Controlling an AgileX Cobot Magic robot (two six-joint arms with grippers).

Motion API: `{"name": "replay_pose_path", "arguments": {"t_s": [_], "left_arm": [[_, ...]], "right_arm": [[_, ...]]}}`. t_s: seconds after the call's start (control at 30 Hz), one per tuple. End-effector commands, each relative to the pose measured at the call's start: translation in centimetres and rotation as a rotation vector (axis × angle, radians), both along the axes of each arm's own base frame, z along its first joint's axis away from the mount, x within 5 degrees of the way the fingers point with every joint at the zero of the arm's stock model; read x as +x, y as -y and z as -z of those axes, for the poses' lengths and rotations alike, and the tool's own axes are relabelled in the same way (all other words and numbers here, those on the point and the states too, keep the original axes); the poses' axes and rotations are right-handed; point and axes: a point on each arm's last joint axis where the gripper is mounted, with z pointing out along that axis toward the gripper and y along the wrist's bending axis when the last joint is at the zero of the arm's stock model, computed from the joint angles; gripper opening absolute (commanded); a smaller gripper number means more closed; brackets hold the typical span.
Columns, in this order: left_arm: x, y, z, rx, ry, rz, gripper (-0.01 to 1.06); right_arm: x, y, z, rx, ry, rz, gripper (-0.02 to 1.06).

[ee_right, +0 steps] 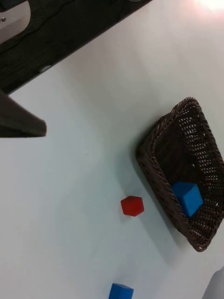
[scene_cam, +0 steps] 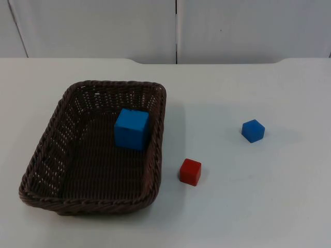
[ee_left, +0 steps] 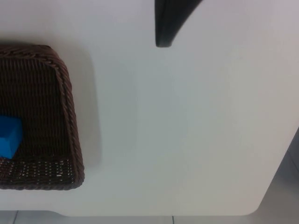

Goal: Pick up the basket with the left hand and place the largest block into the basket with the right hand.

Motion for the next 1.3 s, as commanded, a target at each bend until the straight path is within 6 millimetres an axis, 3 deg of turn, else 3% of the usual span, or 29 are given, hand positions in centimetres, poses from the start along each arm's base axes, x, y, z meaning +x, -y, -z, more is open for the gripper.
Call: {"name": "replay_pose_path", "arguments": {"t_s": [0.0,0.53,1.27], "left_arm": [[0.06,0.05,0.06,-0.005,0.009,0.000,1.05],[0.05,0.04,0.06,-0.005,0.009,0.030,1.05],[0.05,0.04,0.06,-0.005,0.009,0.030,1.05]], "right_arm": [[0.02,0.05,-0.05,0.000,0.012,-0.001,1.05],[-0.06,0.00,-0.05,0.006,0.004,0.100,1.05],[-0.28,-0.26,-0.05,0.005,0.006,0.556,1.05]]}}
